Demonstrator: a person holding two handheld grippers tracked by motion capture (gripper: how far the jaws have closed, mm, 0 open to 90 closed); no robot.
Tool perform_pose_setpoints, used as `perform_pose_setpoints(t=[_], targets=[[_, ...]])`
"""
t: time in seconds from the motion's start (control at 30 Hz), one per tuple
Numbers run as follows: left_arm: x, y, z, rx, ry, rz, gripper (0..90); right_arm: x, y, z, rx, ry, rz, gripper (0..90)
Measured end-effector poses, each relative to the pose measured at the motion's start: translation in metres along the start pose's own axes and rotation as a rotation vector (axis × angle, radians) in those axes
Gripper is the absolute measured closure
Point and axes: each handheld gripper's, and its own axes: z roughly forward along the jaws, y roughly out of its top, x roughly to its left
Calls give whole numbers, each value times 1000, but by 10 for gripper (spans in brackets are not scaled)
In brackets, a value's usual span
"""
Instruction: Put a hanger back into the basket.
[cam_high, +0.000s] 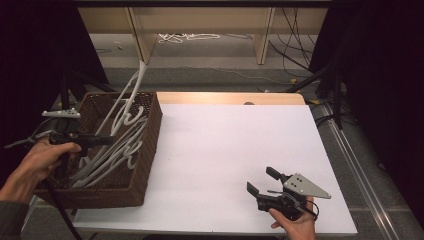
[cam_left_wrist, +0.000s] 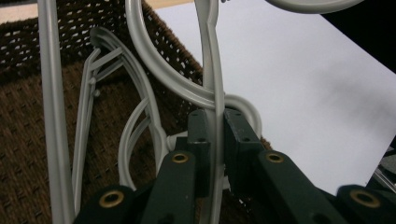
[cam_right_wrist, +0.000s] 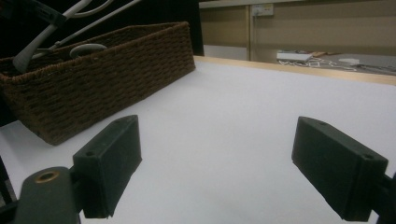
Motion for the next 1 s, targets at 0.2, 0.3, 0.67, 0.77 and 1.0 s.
perform_pose_setpoints(t=[0.2,0.3,0.67,0.77,1.0], targets=[[5,-12,2,43,3,-1,813,0,-1,2,-24,12,9,166],[8,-18,0,66,-1,4,813,0,0,1,-5,6,3,166],[10,-34,-3,123,-8,35,812,0,0,1,-17,13,13,166],[11,-37,-2,148,-5,35,812,0,-1,1,-18,13,12,166],[11,-43,1,195,-7,49,811,0,-1,2,-19,11,7,166]])
